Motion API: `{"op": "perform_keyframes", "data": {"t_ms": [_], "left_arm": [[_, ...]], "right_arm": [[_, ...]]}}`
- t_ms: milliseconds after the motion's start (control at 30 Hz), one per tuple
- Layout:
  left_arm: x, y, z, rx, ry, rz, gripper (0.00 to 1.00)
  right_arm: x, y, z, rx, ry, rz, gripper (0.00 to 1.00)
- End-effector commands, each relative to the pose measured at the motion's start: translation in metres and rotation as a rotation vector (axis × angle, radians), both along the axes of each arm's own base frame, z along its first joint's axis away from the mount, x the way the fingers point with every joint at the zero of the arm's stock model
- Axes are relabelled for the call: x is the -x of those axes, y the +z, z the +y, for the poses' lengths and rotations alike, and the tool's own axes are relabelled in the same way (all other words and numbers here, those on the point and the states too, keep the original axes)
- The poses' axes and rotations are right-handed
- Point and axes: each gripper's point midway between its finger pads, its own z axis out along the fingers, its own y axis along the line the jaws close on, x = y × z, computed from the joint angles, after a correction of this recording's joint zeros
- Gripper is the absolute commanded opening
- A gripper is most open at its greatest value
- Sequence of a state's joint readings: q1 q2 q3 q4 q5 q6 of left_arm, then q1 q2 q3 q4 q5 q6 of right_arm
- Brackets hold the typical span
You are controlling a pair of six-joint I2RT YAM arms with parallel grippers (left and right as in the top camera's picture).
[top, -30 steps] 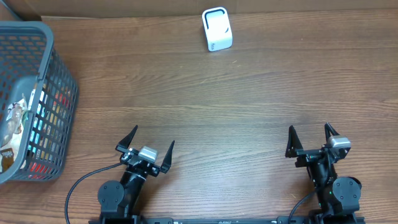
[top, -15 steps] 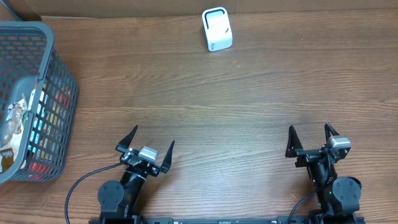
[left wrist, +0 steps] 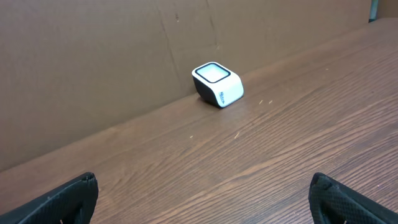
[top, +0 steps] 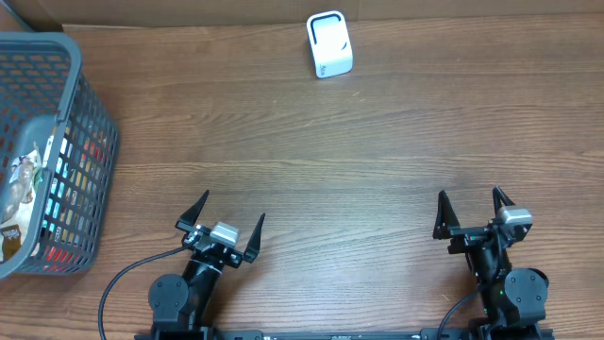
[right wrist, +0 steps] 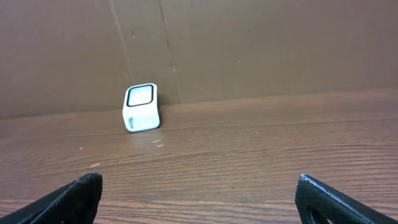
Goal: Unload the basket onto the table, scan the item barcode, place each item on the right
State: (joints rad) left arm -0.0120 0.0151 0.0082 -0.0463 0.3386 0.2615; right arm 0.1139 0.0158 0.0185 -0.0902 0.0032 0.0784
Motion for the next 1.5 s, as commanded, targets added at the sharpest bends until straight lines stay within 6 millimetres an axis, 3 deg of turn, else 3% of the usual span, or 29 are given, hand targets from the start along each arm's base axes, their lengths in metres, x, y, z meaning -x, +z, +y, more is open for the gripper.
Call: {"op": "perform_keyframes", "data": {"t_ms": [0,1067,1467], "left_arm": [[0.000,0.000,0.001,0.010,0.006,-0.001,1.00],[0.002,0.003,-0.006,0.016,-0.033,-0.012,0.99],[0.007,0.016,-0.012,0.157,-0.073,0.015,1.00]], "right_arm": [[0.000,-0.002,0.002,-0.004,0.011,-0.004,1.00],[0.000,-0.001,0.002,-0.005,0.012,-0.005,1.00],[0.005,0.012,0.022,-0.010,0.132,-0.044,1.00]]}}
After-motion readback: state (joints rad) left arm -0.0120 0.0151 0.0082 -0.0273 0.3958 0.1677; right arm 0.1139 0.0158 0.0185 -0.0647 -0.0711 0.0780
